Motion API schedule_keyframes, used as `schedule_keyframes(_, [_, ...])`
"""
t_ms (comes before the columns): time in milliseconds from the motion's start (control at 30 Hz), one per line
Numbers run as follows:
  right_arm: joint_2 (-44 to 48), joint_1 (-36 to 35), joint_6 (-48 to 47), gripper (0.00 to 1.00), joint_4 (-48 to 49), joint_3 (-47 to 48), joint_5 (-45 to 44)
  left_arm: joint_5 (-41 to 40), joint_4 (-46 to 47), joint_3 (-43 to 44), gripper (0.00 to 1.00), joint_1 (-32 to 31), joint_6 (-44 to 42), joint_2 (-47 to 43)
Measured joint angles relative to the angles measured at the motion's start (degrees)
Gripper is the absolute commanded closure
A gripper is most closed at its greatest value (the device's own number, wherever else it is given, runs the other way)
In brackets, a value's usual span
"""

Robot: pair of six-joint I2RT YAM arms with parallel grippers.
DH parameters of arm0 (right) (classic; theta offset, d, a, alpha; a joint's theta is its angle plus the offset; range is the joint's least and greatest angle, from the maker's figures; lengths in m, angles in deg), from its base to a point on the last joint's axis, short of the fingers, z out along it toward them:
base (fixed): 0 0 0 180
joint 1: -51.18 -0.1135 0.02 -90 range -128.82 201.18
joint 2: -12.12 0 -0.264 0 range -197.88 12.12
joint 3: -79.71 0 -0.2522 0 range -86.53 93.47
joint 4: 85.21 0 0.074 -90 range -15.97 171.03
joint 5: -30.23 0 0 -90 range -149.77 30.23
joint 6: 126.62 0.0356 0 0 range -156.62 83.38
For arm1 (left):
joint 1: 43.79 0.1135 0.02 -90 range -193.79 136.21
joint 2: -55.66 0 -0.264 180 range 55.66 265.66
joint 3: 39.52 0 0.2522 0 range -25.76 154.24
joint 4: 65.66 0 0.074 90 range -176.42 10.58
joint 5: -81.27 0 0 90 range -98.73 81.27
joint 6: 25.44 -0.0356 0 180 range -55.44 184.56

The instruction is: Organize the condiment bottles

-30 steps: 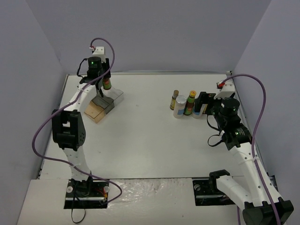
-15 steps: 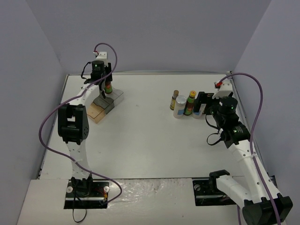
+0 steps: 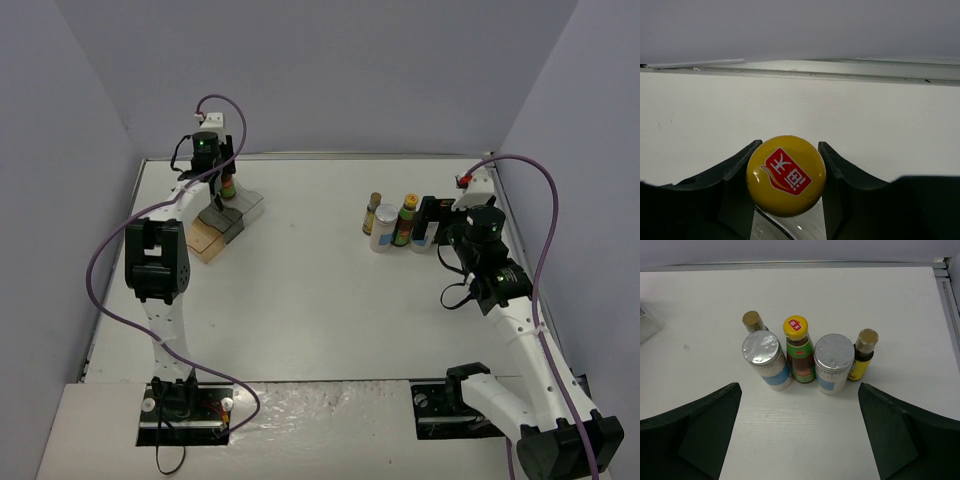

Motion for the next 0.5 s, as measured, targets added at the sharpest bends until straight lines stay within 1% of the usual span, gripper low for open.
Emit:
schedule_keyframes(67, [-0.05,-0.01,0.0,0.0,0.0,0.0,0.04,-0.07,0.6,-0.01,0.78,0.03,0.0,0.0])
schedule_keyframes(167, [-0.56,-0.01,0.0,0.0,0.12,0.0,0.69,-0.31,2.23,-1.34,0.68,0.03,0.0,-0.07])
schedule_keyframes(400, [-1.85,-0.01,0.04,0.0,0.13,0.0,2.51,-0.74,6.59,-5.19,0.6,0.12,0.21,-0.81])
schedule_keyframes(467, [-1.84,-0.01,0.06,0.0,0.12,0.0,2.84,-0.72,7.11,-5.64,0.54,0.19,0.24,-0.99])
schedule_keyframes(500, [-1.83,-0.01,0.06,0.0,0.11,0.0,3.0,-0.7,7.26,-5.74,0.49,0.24,0.26,-1.02])
